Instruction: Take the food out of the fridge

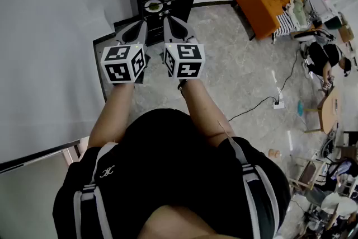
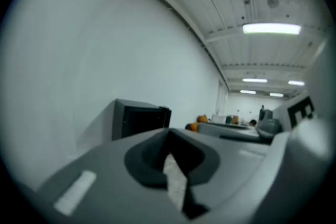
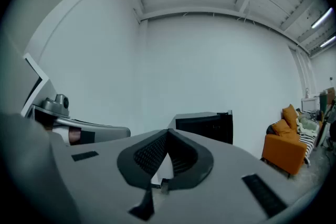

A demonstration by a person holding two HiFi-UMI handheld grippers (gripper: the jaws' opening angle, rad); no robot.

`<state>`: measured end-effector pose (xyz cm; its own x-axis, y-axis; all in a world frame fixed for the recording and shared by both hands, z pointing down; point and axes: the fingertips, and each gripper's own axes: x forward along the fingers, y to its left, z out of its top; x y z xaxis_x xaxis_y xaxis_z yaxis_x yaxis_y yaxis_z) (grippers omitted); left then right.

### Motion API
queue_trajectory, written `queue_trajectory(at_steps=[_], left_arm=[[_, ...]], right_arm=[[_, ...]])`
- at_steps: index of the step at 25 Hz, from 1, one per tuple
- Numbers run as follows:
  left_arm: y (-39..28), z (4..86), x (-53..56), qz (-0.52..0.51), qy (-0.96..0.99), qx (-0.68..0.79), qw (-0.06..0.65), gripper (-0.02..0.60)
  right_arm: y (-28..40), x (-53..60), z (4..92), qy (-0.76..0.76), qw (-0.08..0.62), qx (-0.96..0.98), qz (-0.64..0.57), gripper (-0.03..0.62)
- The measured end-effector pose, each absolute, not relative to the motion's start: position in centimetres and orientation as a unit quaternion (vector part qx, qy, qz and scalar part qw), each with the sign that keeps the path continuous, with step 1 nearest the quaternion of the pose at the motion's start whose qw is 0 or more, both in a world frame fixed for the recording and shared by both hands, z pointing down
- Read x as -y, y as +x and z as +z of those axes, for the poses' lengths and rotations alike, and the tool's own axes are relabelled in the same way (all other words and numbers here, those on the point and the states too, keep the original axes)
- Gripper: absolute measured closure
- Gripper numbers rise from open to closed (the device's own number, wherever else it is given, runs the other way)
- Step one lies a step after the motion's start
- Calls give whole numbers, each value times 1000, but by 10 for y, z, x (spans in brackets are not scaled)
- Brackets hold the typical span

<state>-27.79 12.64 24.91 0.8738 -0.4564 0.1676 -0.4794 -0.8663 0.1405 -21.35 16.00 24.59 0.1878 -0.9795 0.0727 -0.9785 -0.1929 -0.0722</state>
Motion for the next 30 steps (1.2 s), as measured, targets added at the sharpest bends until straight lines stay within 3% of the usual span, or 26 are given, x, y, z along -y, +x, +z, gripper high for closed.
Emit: queue_trajectory(at_steps=[13, 30], left_arm=[[-242, 253, -137, 69, 961, 249, 97, 580], [-192, 277, -120, 70, 953, 275, 110, 580]], right_arm=[[-185, -162, 256, -749, 43, -657, -76, 594], [-130, -147, 277, -746, 9, -662, -69, 594]])
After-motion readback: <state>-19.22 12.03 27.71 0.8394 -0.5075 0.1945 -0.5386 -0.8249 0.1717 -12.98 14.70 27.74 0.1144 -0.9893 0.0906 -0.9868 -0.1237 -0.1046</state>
